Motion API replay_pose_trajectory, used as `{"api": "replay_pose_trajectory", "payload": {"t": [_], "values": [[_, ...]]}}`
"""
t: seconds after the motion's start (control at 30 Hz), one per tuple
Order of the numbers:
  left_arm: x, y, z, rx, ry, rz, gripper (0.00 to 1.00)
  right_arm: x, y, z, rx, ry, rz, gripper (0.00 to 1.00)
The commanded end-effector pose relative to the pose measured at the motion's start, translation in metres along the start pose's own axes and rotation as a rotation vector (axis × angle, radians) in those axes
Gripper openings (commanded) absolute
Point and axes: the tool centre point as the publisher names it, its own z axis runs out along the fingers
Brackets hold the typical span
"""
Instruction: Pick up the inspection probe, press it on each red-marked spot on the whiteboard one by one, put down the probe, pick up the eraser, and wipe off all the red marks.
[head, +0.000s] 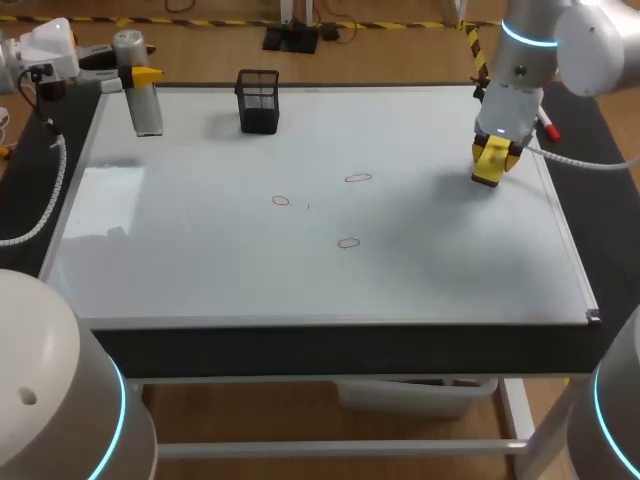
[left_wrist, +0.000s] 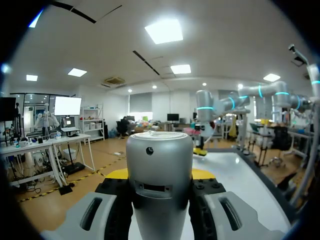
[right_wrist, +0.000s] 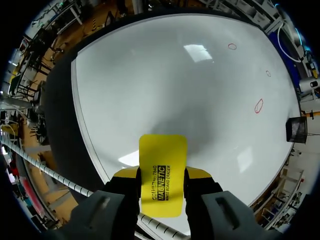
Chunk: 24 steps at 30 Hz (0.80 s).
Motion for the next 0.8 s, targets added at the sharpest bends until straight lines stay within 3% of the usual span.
{"api": "replay_pose_trajectory", "payload": {"t": [0.03, 0.6, 0.8], "values": [[0.001, -0.001, 0.001, 0.000, -0.005, 0.003, 0.00, 0.001, 0.000, -0.001, 0.003, 0.001, -0.002, 0.00], [0.001, -0.001, 0.001, 0.000, -0.005, 0.003, 0.00, 0.001, 0.000, -0.001, 0.003, 0.001, -0.002, 0.00], [0.026, -0.003, 0.012, 0.009, 0.036, 0.022, 0.00, 0.001, 0.000, -0.001, 0.003, 0.001, -0.002, 0.00]]}}
